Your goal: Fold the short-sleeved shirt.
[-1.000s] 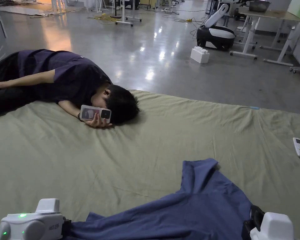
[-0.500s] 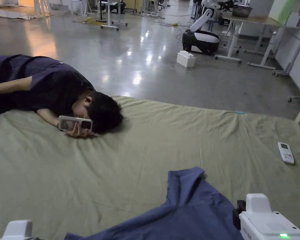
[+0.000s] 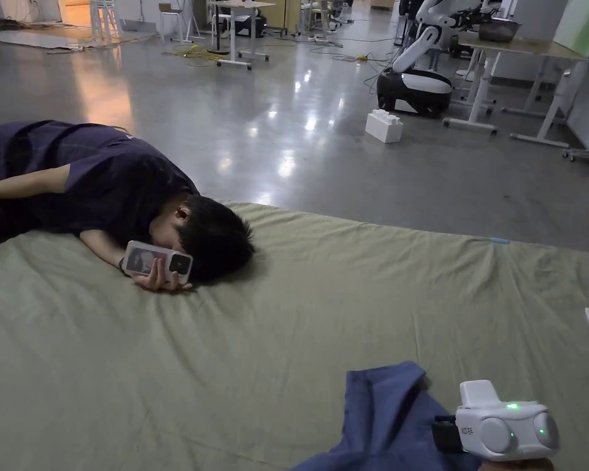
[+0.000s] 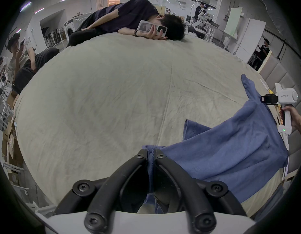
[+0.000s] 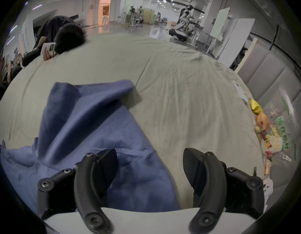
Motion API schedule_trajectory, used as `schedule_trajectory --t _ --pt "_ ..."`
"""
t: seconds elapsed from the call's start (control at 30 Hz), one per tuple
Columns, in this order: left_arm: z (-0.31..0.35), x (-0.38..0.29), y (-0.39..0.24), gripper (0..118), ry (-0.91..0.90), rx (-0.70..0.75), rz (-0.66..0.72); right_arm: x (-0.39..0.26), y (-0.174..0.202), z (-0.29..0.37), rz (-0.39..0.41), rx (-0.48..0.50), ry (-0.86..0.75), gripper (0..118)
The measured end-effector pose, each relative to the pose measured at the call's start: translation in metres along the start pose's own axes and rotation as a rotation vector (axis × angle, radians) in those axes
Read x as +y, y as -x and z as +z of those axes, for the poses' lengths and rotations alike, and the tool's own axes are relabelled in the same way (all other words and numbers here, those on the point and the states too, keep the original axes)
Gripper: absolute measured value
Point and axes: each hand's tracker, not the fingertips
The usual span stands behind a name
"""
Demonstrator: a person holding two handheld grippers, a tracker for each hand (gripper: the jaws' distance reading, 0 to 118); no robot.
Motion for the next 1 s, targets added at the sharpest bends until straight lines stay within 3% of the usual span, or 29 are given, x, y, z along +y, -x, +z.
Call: schedule_trajectory --t 0.13,0.23,0.27,0.3,0.33,0.4,0.47,0.63,0.7,0.8,1.0 --pt "-0.004 -0.001 -0.003 7 0.005 0.008 -0.030 0.003 0.002 -0.003 -0.042 0.053 0.031 76" --pt "-0.005 0.000 -0.002 7 0.004 0.011 -0.031 0.006 0.009 0.002 -0.041 0.046 0.036 57" --pt "-0.005 0.000 -0.001 7 0.002 0.010 -0.028 0.007 0.012 0.004 -0.033 0.037 0.028 46" --pt "-0.009 0.000 0.002 7 0.001 0.010 -0.023 0.007 0.016 0.005 -0.027 0.036 0.014 21" --pt "-0.009 0.000 0.003 7 0.000 0.010 -0.019 0.008 0.020 0.005 -0.015 0.038 0.012 4" --pt "-0.010 0.000 0.003 7 0.001 0.010 -0.013 0.012 0.028 -0.006 0.057 -0.019 0.016 4" --pt "-0.011 0.001 0.005 7 -0.004 0.010 -0.006 0.010 0.030 0.000 0.071 -0.029 -0.004 4" --pt "0.000 0.009 0.010 7 -0.056 -0.006 -0.028 -0.002 0.020 0.050 -0.045 -0.107 -0.148 4" --pt "0.011 0.014 0.008 7 -0.089 -0.009 -0.036 -0.007 0.014 0.076 -0.054 -0.084 -0.203 4" --pt "0.025 0.027 0.008 7 -0.139 -0.040 -0.031 -0.013 0.017 0.143 -0.022 -0.128 -0.288 4" --pt "0.069 0.070 -0.007 7 -0.302 -0.080 -0.061 -0.019 -0.004 0.246 -0.130 -0.147 -0.464 4"
